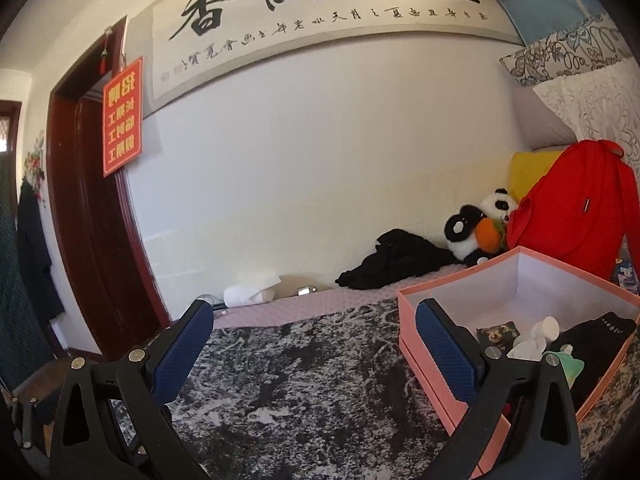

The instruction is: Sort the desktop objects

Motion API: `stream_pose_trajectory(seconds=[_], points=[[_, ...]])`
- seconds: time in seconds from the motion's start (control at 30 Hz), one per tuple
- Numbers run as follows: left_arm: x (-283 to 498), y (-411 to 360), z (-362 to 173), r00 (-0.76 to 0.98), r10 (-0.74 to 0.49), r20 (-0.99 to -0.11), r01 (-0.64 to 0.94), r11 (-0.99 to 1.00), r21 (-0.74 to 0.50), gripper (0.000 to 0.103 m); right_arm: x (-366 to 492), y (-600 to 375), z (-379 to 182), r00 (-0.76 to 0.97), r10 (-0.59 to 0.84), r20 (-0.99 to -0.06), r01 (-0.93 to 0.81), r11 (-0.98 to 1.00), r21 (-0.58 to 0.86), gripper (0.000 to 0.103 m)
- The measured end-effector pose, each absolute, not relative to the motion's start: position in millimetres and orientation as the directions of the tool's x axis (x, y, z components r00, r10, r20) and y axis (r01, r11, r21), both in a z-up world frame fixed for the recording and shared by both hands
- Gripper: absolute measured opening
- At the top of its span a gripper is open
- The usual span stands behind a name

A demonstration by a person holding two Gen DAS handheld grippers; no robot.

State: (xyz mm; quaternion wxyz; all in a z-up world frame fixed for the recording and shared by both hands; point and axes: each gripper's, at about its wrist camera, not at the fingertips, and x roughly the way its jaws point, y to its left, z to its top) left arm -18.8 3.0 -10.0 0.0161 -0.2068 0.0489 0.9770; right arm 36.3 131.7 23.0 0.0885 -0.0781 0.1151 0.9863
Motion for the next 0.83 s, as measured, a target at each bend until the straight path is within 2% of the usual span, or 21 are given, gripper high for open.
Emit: stream_pose_trajectory(seconds=[0.83], points=[[-20.1, 7.5, -15.8, -0.903, 0.03, -0.43, -0.086, -0.99, 0.111, 0.103, 29.9, 127.9, 17.9, -0.966, 0.169, -0.195, -0.205, -0.963, 0.178, 0.103]])
